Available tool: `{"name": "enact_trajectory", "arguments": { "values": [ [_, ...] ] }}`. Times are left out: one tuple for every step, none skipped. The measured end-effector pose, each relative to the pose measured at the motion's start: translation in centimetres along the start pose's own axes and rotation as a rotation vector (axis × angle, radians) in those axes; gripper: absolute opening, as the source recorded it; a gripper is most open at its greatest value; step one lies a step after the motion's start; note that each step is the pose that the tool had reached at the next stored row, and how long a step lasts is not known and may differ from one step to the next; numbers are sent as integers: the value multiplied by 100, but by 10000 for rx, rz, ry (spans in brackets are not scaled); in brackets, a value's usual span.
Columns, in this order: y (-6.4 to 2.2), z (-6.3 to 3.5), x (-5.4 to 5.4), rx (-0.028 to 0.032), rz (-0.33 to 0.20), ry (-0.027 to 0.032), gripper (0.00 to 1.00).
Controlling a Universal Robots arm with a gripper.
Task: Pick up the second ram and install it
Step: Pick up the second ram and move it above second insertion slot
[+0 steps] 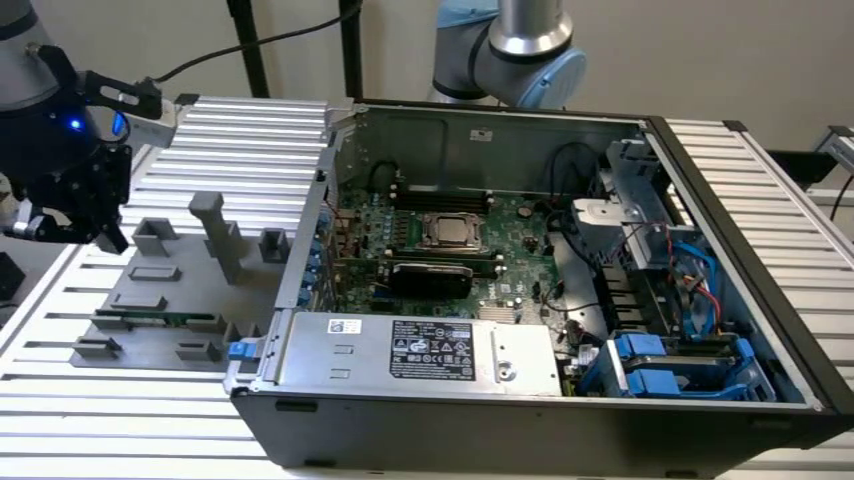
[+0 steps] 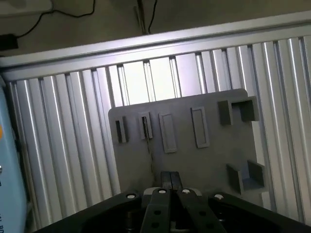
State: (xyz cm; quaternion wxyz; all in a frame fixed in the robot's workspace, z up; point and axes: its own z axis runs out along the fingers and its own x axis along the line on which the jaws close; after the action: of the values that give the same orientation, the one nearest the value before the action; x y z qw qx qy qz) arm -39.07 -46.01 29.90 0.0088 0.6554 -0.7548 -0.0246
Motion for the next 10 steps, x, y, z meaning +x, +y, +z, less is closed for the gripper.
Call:
{"name": "enact_trajectory", "arguments": {
  "values": [
    [0, 8, 0, -3, -178, 9, 11],
    [-1, 17, 0, -7, -370, 18, 11],
    [-1, 24, 0, -10, -554, 27, 11],
    [-2, 31, 0, -9, -734, 35, 11],
    [-2, 36, 0, 5, -913, 42, 11],
    [-2, 41, 1, 24, -1083, 49, 11],
    [-2, 46, 1, 51, -1223, 54, 11],
    [-3, 51, 1, 85, -1338, 55, 11],
    [-3, 56, 2, 126, -1432, 57, 11],
    [-4, 60, 5, 170, -1502, 57, 11]
  ]
}}
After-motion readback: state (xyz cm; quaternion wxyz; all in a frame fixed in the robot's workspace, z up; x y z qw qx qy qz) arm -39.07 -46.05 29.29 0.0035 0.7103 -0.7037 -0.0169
